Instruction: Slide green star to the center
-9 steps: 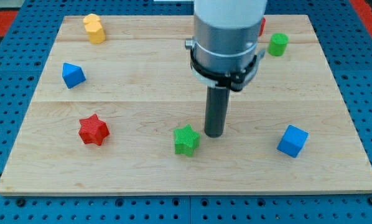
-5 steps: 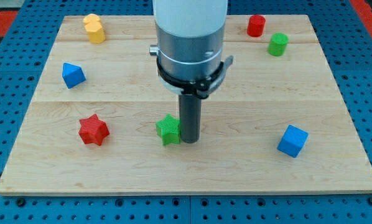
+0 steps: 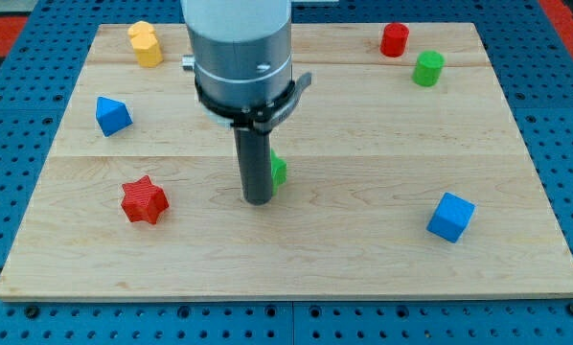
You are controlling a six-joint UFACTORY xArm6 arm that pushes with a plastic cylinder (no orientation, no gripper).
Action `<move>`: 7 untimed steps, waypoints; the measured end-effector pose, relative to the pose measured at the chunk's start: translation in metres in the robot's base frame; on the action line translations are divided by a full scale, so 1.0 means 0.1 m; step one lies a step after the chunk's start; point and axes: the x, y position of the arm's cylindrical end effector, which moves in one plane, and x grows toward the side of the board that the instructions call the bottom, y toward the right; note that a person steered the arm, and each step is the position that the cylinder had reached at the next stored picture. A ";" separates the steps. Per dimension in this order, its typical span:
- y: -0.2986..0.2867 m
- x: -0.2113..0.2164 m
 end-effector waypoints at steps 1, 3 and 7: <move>0.05 -0.22; 0.59 -0.42; 0.24 -1.10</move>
